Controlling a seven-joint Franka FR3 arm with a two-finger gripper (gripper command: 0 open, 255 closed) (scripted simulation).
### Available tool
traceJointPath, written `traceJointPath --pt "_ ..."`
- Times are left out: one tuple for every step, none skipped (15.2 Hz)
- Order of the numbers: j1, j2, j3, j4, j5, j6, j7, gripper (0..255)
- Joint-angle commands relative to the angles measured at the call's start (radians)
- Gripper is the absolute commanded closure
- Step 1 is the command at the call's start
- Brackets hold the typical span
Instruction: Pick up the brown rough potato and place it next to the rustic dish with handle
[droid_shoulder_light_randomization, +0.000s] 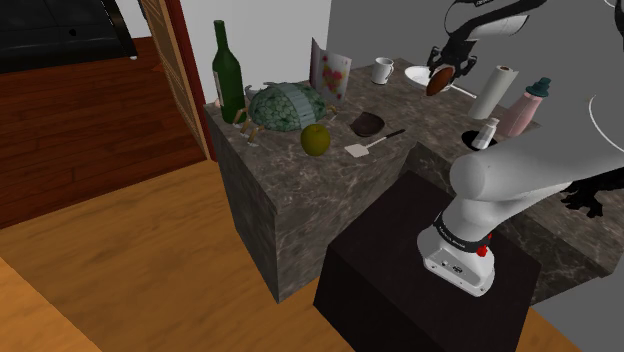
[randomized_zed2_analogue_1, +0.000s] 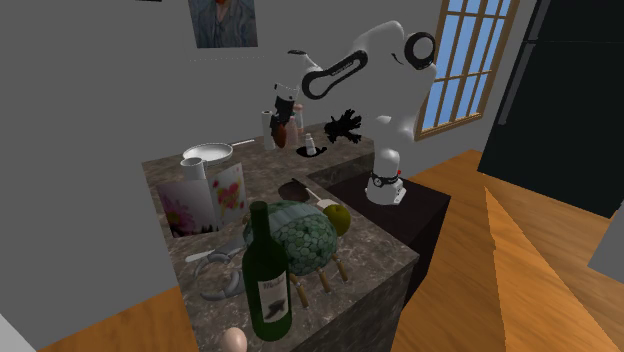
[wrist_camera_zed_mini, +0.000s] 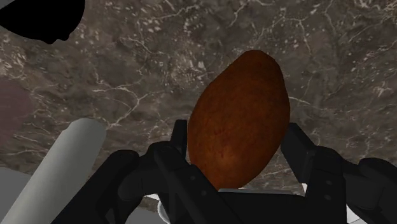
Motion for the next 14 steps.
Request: traceJointPath --pt "-0.004 0.020 -0.012 -0.009 -0.001 0.031 -0.012 255" --pt "-0.004 0.025 -0.013 -0.018 -0.003 0.046 -0.011 255" --pt "-0.005 0.031 -0.015 -0.027 -0.004 0.060 -0.010 255" --pt "-0.005 0.037 -0.016 -0.036 -0.005 0.075 -0.008 255" --pt "-0.006 0.043 -0.017 -0.045 -0.007 0.090 -0.007 255" --pt "-0.007 0.050 -0.018 -0.053 -0.008 0.104 -0.005 255" --pt "-0.007 0.057 -0.019 -0.061 -0.010 0.119 -0.004 255" --pt "-0.008 0.064 -0.020 -0.069 -0.011 0.134 -0.002 255" --pt "-0.008 0.071 -0.021 -0.077 -0.012 0.149 -0.001 255" --pt "-0.009 0.079 -0.022 -0.084 -0.014 0.165 0.001 255" --pt "-0.009 0.087 -0.023 -0.092 -0.015 0.180 0.003 255" --pt "-0.010 0.095 -0.024 -0.099 -0.016 0.195 0.004 255" --pt "-0.011 0.104 -0.025 -0.106 -0.018 0.210 0.006 255" --pt "-0.011 0.112 -0.026 -0.112 -0.019 0.226 0.007 255"
